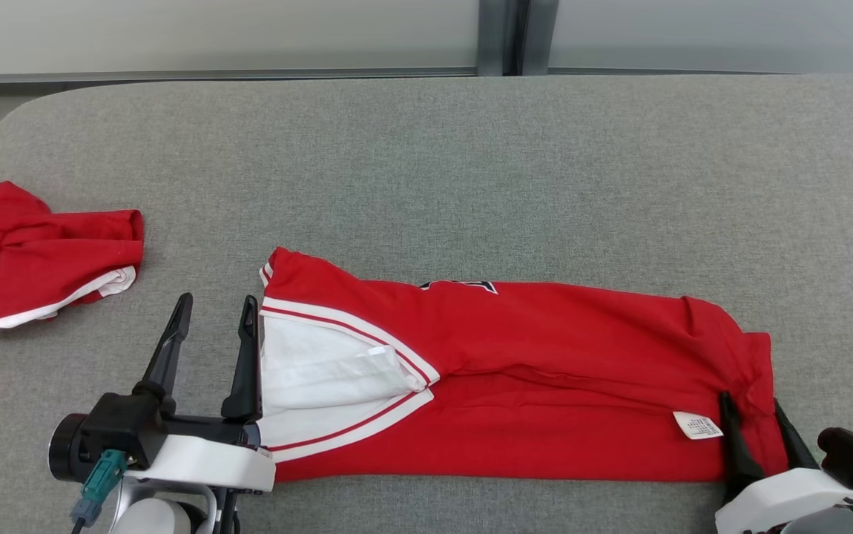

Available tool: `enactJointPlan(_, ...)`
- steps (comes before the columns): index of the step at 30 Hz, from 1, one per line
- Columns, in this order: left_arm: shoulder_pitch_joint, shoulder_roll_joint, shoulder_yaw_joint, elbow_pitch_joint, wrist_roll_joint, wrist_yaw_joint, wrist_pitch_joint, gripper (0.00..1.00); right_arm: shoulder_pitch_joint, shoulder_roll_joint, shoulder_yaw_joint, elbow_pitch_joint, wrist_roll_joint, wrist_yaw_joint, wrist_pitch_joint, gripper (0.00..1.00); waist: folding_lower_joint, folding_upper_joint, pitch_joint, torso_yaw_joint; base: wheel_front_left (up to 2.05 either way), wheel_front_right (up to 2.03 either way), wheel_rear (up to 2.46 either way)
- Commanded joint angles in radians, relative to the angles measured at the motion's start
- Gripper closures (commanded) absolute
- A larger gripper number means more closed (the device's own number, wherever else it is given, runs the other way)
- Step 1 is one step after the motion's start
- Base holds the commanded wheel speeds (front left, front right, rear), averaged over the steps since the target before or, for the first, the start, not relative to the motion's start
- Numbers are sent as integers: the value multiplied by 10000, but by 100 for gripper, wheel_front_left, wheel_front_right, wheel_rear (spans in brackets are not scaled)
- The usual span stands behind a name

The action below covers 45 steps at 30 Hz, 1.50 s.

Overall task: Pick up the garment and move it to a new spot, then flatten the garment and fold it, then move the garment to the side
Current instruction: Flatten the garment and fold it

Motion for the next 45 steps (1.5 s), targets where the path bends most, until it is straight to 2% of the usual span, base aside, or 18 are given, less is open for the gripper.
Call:
enactJointPlan(1,-163,-20,94,18,86,-62,-45,0,237,375,550,634,179,70,387,100,0,-1,22,-24,0,0,0)
enactJointPlan(8,-222,-87,281,17,262,-183,-45,0,164,91,703,506,451,49,-110,100,0,-1,30,-46,0,0,0)
enactJointPlan(20,10,-169,511,60,318,-228,-45,0,42,-1355,-922,-165,410,26,-680,100,0,-1,-193,-244,0,0,0)
enactJointPlan(26,128,-203,553,91,318,-240,-45,0,92,-1613,-1218,-1022,225,27,-450,100,0,-1,-348,-333,0,0,0)
enactJointPlan(32,210,-220,569,75,372,-276,-45,0,211,-1177,-344,-3419,142,29,452,100,0,-1,-562,-487,0,0,0)
enactJointPlan(37,155,-226,495,116,405,-320,-45,0,136,-350,850,-5078,187,30,1547,100,0,-1,-644,-492,0,0,0)
enactJointPlan(41,29,-231,421,168,390,-357,-46,0,-113,325,2068,-5287,337,36,2013,100,0,-1,-634,-325,0,0,0)
enactJointPlan(45,-45,-238,344,205,316,-348,-46,0,-561,732,3343,-4637,719,36,1892,100,0,-1,-552,-45,0,0,0)
